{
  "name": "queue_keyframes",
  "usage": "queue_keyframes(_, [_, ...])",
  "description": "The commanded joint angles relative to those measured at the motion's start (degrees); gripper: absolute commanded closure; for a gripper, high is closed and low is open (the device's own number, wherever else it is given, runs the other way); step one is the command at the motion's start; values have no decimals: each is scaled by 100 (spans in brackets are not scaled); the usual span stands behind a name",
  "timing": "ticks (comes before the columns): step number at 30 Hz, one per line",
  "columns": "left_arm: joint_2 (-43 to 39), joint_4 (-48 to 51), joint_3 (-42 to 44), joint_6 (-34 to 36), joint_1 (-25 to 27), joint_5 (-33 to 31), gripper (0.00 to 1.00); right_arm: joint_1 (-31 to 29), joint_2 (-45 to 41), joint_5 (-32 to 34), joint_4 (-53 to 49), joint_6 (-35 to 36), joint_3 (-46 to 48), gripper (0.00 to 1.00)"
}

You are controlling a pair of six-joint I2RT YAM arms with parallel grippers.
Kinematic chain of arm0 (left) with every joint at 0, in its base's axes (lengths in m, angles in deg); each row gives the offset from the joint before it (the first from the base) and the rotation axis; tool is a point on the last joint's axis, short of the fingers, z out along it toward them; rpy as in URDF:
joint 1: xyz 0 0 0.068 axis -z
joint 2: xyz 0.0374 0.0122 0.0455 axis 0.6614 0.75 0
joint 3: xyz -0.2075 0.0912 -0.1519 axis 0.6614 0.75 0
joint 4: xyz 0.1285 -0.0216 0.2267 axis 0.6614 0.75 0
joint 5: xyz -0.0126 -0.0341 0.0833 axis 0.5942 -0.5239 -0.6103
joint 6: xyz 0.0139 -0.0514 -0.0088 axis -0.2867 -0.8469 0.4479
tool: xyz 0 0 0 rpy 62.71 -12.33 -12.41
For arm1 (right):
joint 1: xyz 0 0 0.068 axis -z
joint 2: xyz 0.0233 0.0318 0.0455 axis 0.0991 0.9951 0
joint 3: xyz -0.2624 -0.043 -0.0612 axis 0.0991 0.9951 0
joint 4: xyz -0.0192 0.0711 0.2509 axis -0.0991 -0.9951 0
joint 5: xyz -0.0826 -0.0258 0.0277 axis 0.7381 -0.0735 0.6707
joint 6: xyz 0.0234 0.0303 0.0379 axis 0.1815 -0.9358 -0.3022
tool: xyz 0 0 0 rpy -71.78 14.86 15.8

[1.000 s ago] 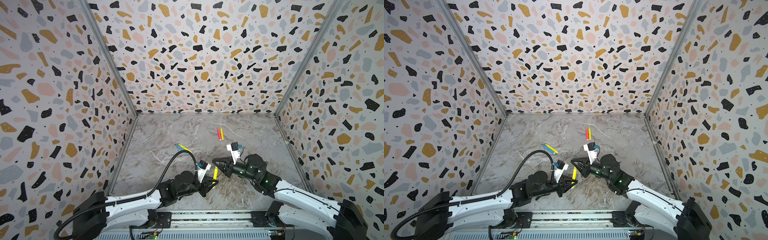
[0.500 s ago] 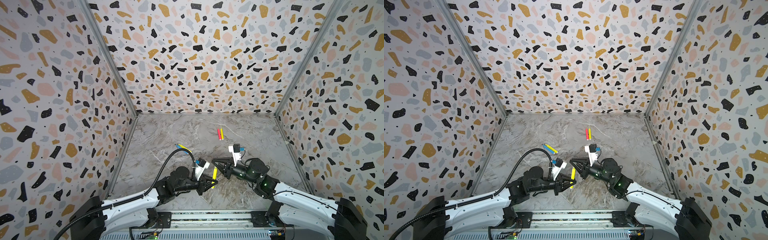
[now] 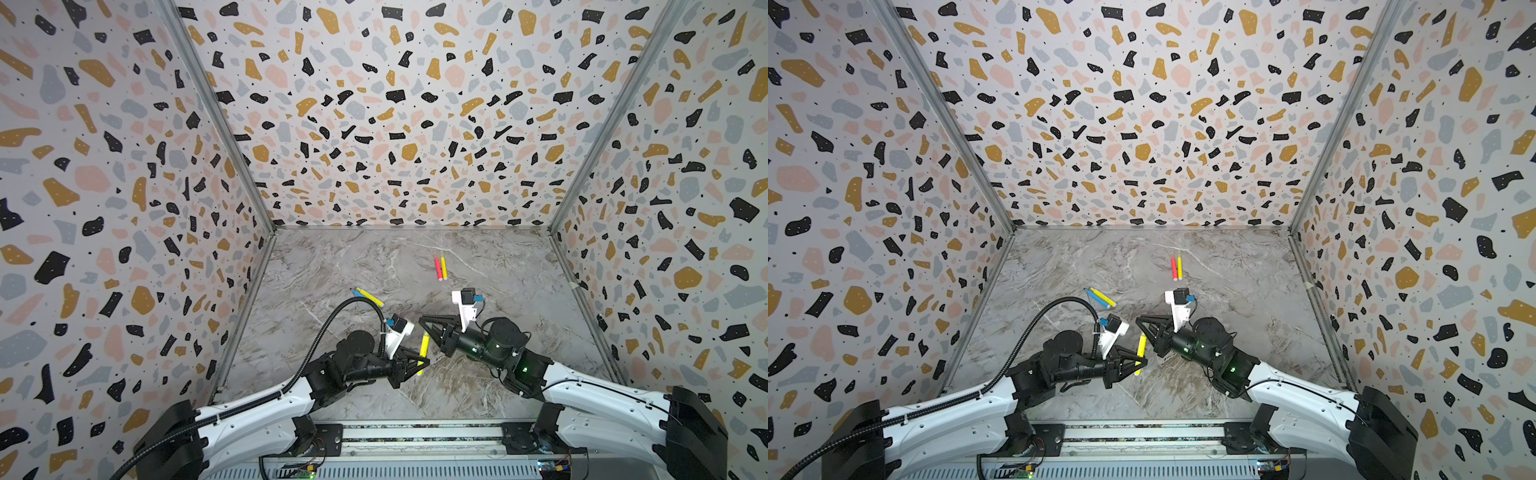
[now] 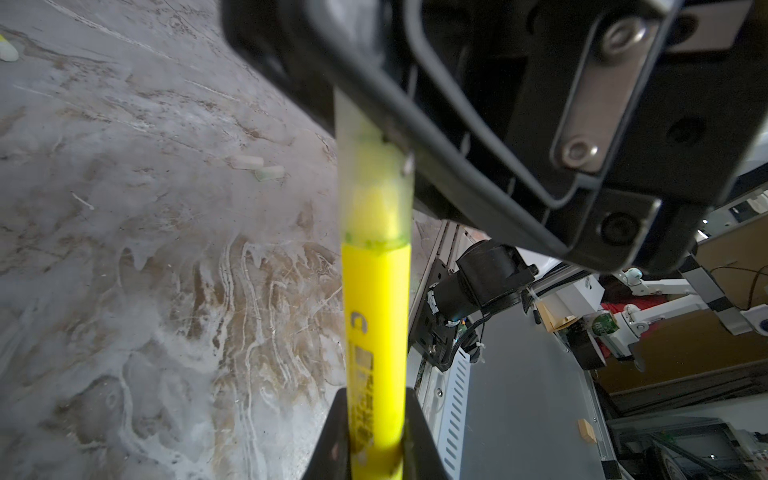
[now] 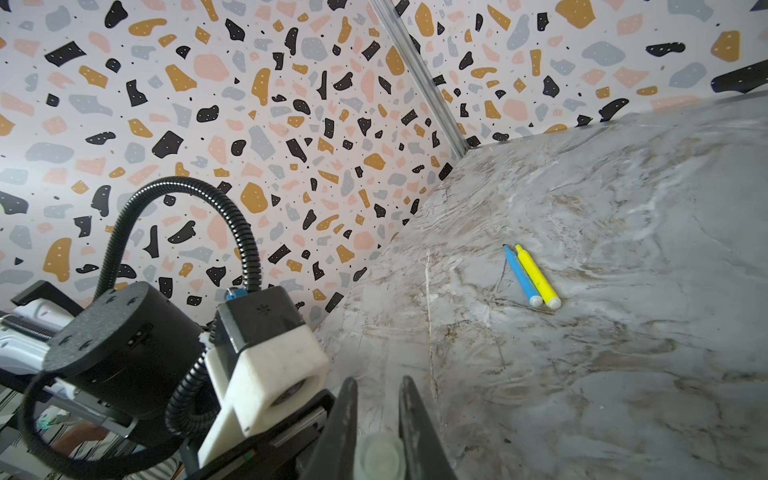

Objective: Insert the pens into the pen caps
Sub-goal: 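Push the cap down onto the highlighter with the right gripper, then grasp the capped highlighter with the right gripper beside the left gripper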

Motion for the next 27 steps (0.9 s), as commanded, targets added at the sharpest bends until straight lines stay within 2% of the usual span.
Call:
queue_keyframes(1, [-97,-1646,-434,32,-448,-1415,100,-374,64,-843,-1886,266,110,100])
queue_keyframes(4, [-48,-1583,-228,36,-451,-1385,100,-251,30,-886,-2145,498,-338,91])
queue_keyframes(6, [-45,-1593,-51,10,-445,-1347,100,-111,-35,-1029,-2247,685,-659,75])
queue_keyframes(9, [-97,-1561,180,-8,-441,-1284,100,111,-257,-1206,-2231,810,-969,57])
queue_keyframes(17, [-475,-1451,590,-60,-413,-1327,100,709,-740,-1588,-2412,904,-1209,54])
queue_keyframes(27, [-461,-1522,576,-61,-300,-1347,100,763,-239,-1791,-2652,885,-1458,54])
